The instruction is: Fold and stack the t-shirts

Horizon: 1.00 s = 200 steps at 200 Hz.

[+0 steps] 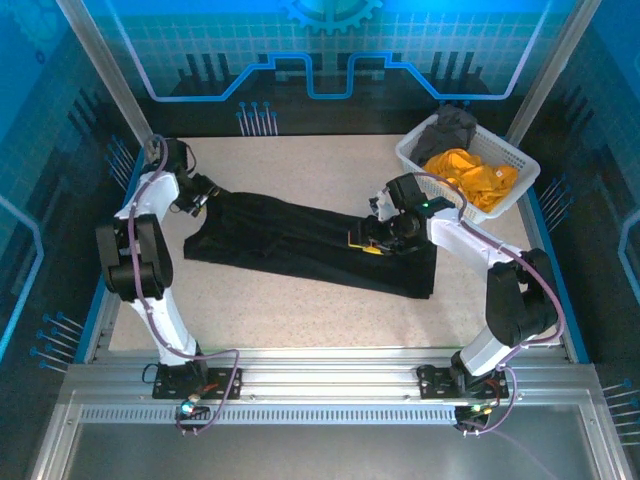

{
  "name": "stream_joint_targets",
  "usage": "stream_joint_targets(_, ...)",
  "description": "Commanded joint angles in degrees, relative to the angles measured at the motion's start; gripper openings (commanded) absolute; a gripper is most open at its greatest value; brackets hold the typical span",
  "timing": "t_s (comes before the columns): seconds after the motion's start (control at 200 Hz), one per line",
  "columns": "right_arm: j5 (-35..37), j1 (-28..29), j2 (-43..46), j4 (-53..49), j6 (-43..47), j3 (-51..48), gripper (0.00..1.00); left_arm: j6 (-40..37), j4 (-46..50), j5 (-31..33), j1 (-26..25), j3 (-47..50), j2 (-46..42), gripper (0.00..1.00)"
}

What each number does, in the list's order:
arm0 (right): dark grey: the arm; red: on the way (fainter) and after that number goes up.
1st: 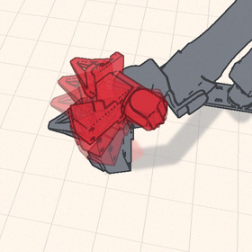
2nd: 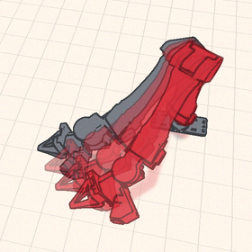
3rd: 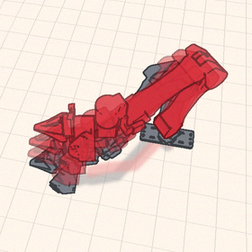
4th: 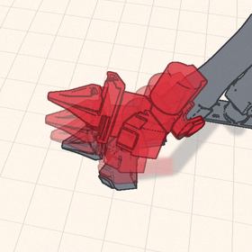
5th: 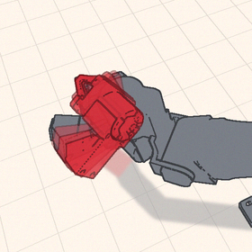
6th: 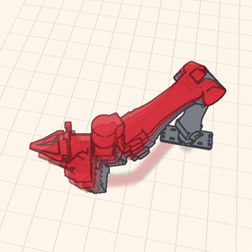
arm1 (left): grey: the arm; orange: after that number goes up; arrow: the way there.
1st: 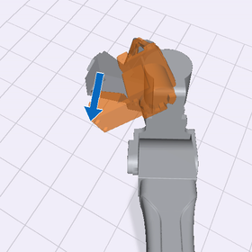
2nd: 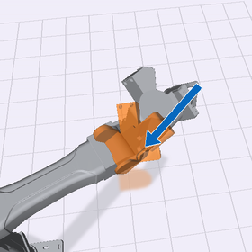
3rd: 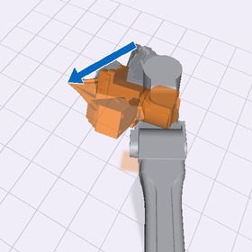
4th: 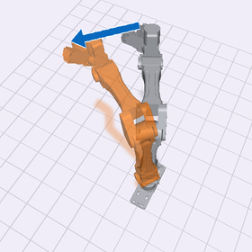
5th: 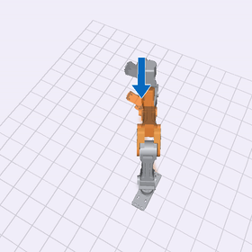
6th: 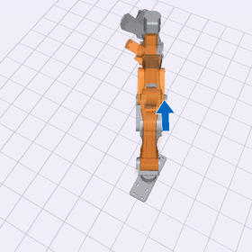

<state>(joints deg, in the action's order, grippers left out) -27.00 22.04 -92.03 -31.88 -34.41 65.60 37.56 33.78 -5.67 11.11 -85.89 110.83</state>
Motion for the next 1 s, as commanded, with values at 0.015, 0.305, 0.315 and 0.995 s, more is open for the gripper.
stream_joint_targets(0.015, 0.41, -1.03, 0.53, -1.15, 1.01, 0.91, 0.52, -0.18, -4.18, -6.72, 0.00, -1.78, 5.20, 0.53)
stream_joint_targets(0.305, 0.91, -2.27, 2.11, -1.88, 0.86, -0.63, 0.52, -2.87, -2.71, -8.65, -0.83, -4.20, 10.38, 0.43)
stream_joint_targets(0.315, 0.97, -2.27, 2.18, -1.83, 0.85, -0.71, 0.52, -2.92, -2.63, -8.59, -0.83, -4.20, 10.42, 0.41)
stream_joint_targets(0.995, 13.31, -10.05, -0.03, -7.10, 5.49, 0.35, 0.50, -0.61, 8.59, 5.91, 0.23, 0.47, 0.80, 0.06)
